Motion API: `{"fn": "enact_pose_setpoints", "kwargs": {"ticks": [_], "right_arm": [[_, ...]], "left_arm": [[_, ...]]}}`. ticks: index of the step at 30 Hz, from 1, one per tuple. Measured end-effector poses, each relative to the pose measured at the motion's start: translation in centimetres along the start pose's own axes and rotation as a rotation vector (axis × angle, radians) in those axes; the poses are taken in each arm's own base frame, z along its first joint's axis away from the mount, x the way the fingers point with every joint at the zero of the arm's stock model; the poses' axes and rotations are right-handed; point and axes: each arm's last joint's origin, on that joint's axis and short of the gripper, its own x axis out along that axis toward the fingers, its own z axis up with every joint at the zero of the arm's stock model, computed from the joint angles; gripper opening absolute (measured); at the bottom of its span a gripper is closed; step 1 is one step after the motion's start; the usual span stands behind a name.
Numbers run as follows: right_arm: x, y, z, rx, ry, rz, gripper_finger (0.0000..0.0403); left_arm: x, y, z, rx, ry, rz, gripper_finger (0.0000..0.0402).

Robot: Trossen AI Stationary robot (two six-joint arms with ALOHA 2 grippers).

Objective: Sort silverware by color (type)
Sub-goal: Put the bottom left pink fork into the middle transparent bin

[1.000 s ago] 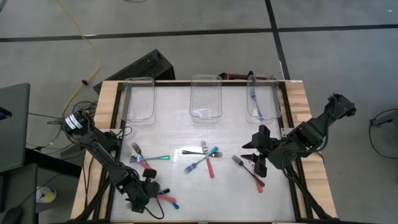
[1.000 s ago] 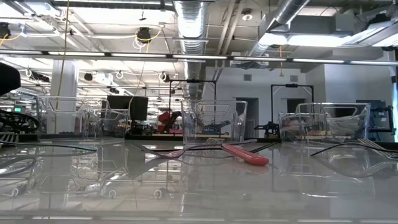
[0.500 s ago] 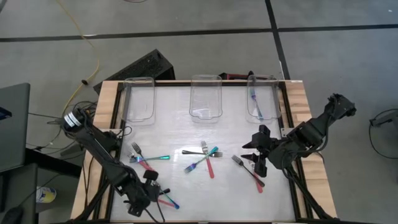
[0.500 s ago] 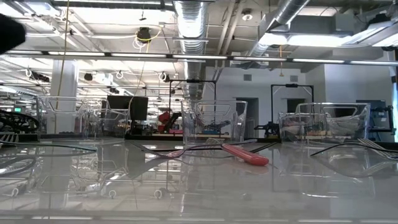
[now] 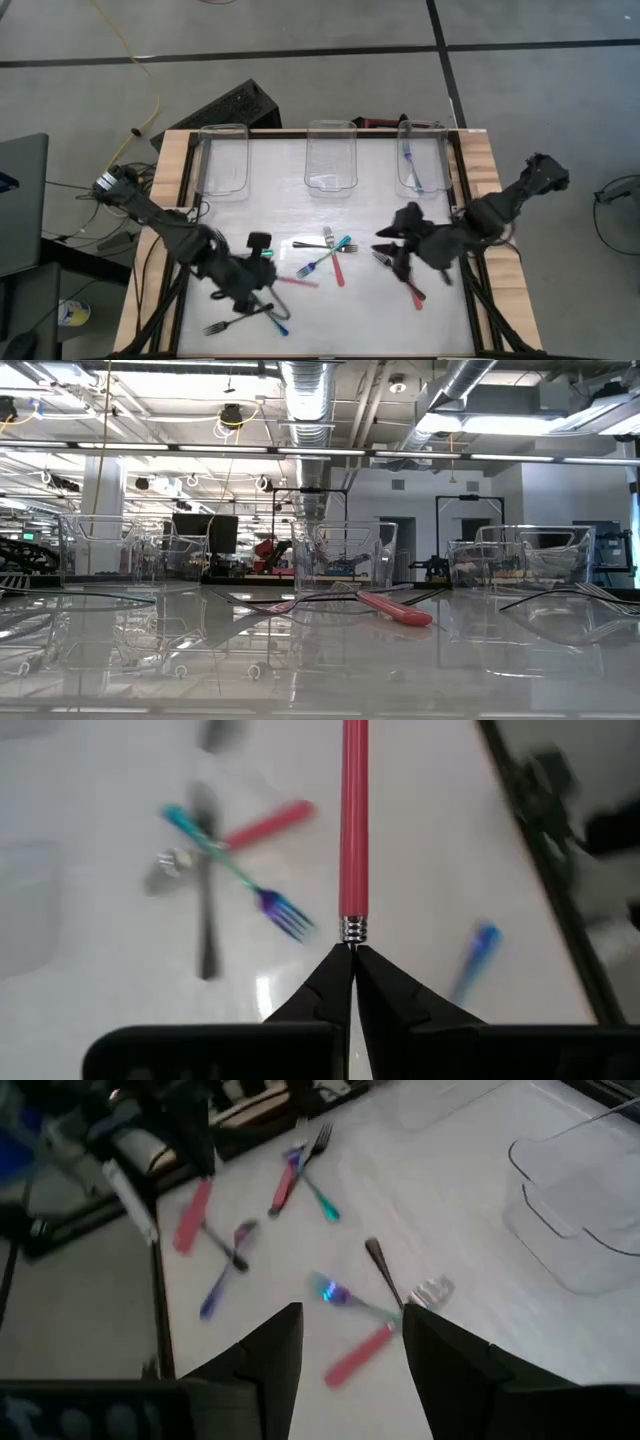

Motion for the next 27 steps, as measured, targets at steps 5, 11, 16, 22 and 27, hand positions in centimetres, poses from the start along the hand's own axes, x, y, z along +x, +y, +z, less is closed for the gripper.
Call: {"fn": "enact_pose_setpoints", "kwargs": {"ticks": [5,11,16,22,27], "right_arm": [[4.2,1.8,0.3,-0.013,-0.011,0.058,0.0195],[7.5,1.1,2.3,0.102,-0.026,0.132,0.0214],[9.3,-0.4,3.5,0.079,0.024,0.163,0.0265],[10.4,0.4,3.1,-0.197,0.013,0.231,0.0303],[11.9,0.5,2.2,-0.283,0.039,0.206,0.0308]], "left_arm": [[0.5,2.0,0.9,-0.061,-0.053,0.111,0.0000],[0.7,2.9,1.0,-0.036,-0.043,0.182,0.0000],[0.8,3.4,1.1,-0.077,-0.044,0.189,0.0000],[1.0,3.9,1.1,-0.151,-0.047,0.199,0.0000],[1.0,3.9,1.1,-0.185,-0.052,0.197,0.0000]]}}
